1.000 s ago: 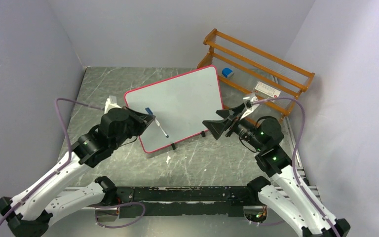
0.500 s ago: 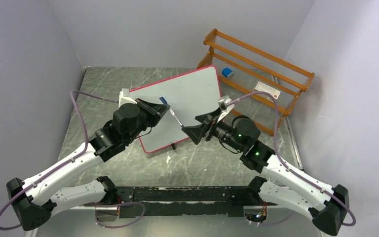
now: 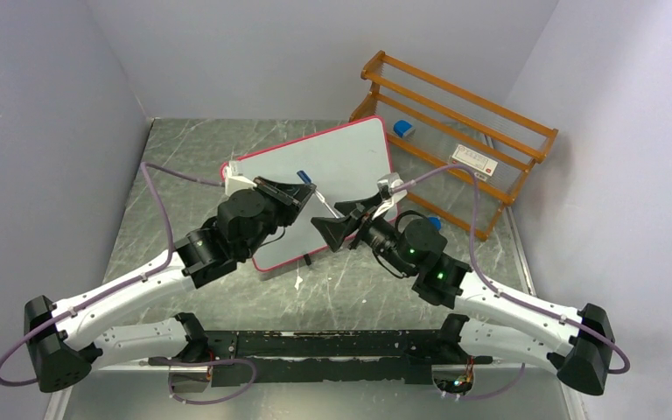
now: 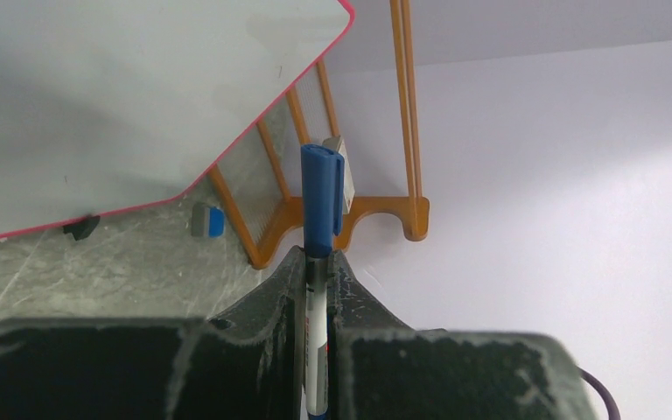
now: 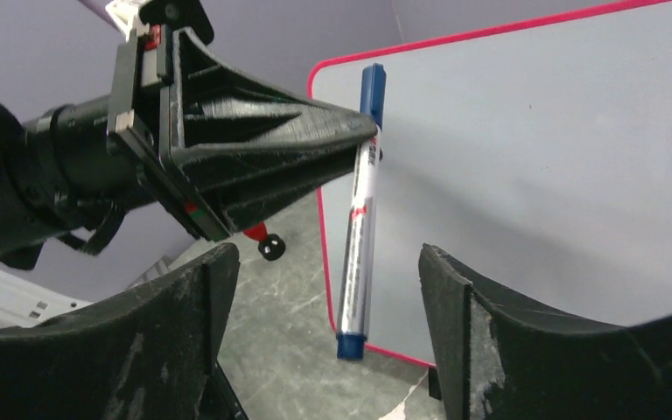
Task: Write a sentence on the whiteboard
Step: Open the whiteboard marker at the center of the board.
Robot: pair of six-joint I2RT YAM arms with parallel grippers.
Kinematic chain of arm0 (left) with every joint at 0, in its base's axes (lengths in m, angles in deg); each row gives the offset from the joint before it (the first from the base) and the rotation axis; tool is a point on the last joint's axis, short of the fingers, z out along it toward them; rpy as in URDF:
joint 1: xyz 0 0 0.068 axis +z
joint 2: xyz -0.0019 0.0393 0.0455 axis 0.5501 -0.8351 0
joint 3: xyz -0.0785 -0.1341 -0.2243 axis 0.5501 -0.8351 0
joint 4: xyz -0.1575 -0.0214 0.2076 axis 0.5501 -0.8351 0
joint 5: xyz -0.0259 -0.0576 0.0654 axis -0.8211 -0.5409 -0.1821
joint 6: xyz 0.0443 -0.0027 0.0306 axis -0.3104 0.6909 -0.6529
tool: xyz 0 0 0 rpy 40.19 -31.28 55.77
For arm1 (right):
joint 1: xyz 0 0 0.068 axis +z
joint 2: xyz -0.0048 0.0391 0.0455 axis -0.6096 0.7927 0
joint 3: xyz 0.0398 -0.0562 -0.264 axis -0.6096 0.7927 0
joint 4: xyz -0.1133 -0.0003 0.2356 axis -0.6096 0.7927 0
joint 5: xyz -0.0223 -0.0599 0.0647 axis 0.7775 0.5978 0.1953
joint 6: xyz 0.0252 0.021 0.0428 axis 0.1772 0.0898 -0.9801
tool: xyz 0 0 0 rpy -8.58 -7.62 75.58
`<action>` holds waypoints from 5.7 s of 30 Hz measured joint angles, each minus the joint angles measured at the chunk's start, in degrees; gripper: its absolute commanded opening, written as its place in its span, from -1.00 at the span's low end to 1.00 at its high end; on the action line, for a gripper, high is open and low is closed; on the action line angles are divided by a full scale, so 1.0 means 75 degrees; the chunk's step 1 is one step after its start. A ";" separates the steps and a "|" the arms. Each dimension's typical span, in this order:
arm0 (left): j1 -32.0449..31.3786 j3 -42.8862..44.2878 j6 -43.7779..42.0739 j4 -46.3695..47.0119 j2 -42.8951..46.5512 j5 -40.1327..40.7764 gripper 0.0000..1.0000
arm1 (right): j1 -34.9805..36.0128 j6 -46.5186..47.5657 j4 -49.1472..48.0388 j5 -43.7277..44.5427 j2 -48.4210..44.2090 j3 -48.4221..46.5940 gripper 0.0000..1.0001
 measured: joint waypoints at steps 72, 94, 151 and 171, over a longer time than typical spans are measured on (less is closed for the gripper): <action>-0.0294 0.0583 -0.8005 -0.1035 0.0691 0.0035 0.78 | -0.1932 0.0291 0.2288 -0.1682 -0.0417 -0.0746 -1.00; -0.0227 -0.0775 -1.4600 -0.0539 0.1221 -0.3436 0.59 | -0.2736 0.1099 0.5097 -0.4820 0.0245 -0.2285 -1.00; 0.1693 0.2090 -1.5577 -0.4485 -0.1489 -0.9553 -0.90 | -0.2760 0.2570 0.4025 -0.7175 0.0522 -0.1868 -0.26; 0.1743 0.2148 -1.5550 -0.4505 -0.1492 -0.9582 -0.90 | -0.2774 0.2457 0.4033 -0.7204 0.0662 -0.1871 -0.56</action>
